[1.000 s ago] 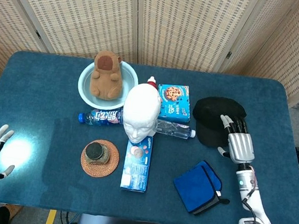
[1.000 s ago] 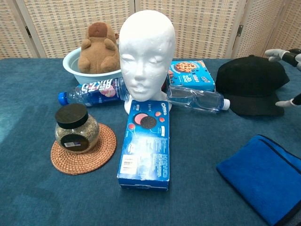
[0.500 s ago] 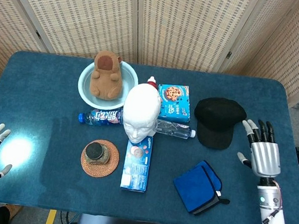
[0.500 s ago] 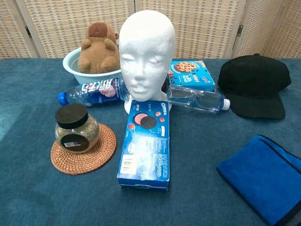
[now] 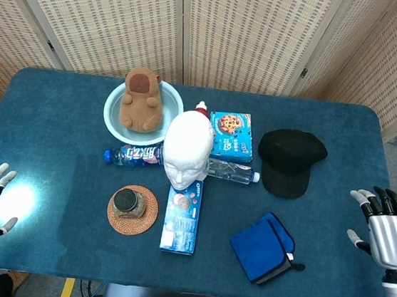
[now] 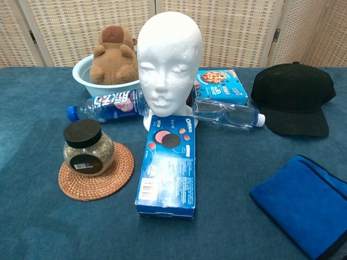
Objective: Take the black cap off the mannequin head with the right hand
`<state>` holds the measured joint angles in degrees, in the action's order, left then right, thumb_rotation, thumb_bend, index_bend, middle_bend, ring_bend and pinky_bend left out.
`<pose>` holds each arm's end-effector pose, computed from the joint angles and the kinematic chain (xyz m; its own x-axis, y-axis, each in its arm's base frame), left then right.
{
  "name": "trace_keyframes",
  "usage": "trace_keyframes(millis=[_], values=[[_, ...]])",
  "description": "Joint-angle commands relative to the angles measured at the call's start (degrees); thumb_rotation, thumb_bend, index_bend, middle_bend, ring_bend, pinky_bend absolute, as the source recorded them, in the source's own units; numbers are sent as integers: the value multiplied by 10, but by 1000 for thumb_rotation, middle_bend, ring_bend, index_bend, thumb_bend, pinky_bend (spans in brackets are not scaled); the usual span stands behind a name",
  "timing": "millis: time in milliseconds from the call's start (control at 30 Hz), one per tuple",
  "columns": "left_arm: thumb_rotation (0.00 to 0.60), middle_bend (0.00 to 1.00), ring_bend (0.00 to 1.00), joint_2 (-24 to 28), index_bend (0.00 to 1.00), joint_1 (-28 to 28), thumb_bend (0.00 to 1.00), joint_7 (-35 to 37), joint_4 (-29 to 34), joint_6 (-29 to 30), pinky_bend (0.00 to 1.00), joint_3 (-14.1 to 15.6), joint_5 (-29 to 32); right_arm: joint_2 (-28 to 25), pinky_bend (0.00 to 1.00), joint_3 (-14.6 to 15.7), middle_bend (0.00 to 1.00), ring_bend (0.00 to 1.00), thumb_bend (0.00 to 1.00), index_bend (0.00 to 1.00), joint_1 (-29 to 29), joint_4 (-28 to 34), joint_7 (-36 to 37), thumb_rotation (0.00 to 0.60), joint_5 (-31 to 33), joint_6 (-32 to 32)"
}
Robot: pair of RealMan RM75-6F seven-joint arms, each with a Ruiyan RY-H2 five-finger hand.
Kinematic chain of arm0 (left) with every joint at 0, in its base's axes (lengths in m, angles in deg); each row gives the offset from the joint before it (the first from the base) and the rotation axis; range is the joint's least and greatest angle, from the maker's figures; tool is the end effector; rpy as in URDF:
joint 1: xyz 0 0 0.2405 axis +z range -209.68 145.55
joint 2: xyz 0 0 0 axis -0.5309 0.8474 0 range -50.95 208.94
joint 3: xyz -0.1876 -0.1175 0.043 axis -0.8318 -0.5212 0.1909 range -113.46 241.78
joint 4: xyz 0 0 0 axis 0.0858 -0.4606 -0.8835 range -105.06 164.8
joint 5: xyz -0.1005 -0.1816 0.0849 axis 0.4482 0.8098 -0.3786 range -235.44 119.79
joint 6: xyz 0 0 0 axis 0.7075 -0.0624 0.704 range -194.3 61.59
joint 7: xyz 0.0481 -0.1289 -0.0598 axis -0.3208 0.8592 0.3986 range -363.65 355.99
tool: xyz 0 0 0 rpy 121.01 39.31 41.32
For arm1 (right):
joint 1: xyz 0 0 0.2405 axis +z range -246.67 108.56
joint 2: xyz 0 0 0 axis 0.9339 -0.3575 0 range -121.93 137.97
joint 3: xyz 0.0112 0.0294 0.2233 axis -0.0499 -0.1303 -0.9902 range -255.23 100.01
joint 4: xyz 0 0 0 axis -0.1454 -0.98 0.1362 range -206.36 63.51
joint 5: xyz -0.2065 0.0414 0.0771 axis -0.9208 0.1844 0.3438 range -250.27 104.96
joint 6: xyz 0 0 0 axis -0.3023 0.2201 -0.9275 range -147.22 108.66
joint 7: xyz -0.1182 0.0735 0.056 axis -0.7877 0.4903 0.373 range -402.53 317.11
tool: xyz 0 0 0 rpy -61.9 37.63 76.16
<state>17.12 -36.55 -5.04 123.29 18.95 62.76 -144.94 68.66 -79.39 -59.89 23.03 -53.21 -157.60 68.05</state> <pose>-0.2898 0.1783 0.1383 0.4359 0.0245 0.8996 0.8999 -0.0227 -0.4355 -0.2748 -0.2027 0.1509 0.5728 0.0611 0.8174 -0.8162 -0.0491 0.5757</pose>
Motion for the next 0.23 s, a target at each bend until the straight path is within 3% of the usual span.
trace_keyframes(millis=[33,233], values=[[600,0,4,0,17,0,202,-1,1,1,0,0,0,-6,164,10,281,143,0,274,-16,8,13,600,-18,18],[600,0,4,0,16,0,202,0,2,2,0,1,-3,1,177,18,298,160,0,300,-25,-5,44,600,-44,22]])
